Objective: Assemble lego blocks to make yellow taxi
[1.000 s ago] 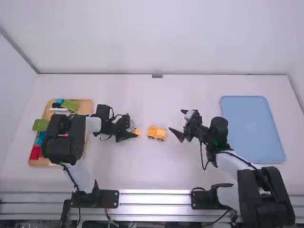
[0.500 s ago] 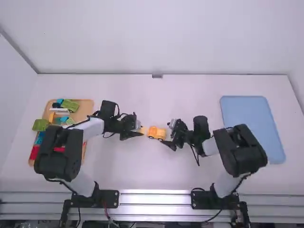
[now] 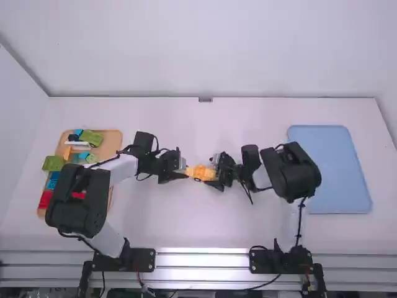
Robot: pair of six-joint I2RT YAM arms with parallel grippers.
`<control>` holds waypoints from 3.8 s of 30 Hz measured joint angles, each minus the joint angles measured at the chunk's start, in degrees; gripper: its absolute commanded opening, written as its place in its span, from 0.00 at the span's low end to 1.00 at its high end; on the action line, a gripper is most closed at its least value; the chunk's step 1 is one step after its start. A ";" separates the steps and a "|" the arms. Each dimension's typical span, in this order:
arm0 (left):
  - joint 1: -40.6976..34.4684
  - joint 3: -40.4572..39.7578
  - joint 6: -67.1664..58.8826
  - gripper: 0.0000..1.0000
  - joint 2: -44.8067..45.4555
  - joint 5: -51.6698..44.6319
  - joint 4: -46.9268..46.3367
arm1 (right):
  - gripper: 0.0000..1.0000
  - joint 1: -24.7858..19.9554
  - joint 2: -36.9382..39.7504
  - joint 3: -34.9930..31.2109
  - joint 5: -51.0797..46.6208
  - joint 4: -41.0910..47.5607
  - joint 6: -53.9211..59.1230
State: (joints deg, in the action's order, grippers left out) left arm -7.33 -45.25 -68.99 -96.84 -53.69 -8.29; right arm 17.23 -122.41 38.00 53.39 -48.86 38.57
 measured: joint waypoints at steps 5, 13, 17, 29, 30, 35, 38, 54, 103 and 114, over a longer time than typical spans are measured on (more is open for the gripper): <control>-0.02 0.00 1.57 0.09 0.00 0.04 0.15 | 0.96 0.66 -1.84 1.75 0.00 0.24 0.22; -0.48 -0.02 1.99 0.06 -0.02 0.39 0.83 | 0.64 0.61 -2.03 1.79 1.16 3.96 1.73; -1.01 -0.02 2.05 0.06 -0.04 0.37 0.46 | 0.51 0.59 -2.03 2.21 2.16 5.86 3.43; -4.81 0.48 3.15 0.02 -0.13 0.42 3.37 | 0.44 -2.05 -2.03 2.54 9.01 12.72 13.03; -5.44 0.92 3.34 0.02 -0.13 0.42 4.76 | 0.44 -2.29 -2.03 2.54 9.31 13.14 13.42; -6.84 4.87 7.69 0.02 -0.13 0.85 14.62 | 0.44 -2.45 -2.03 2.54 10.60 16.02 15.30; -6.82 7.28 10.71 0.02 -0.13 1.38 19.02 | 0.44 -1.84 -2.01 2.86 10.86 17.73 16.48; -6.78 8.85 15.21 0.02 -3.23 2.62 21.55 | 0.45 1.60 -2.01 10.45 7.37 30.71 20.33; -7.19 4.37 15.41 0.13 -8.44 4.35 19.47 | 0.50 2.49 -1.64 11.34 6.23 33.24 22.86; -7.19 4.37 15.41 0.10 -8.44 4.50 19.98 | 0.50 2.49 -1.62 11.41 6.08 33.20 22.69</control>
State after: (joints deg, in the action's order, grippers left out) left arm -14.52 -40.88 -53.58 -105.27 -49.19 11.68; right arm 19.73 -124.03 49.41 59.46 -15.66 61.25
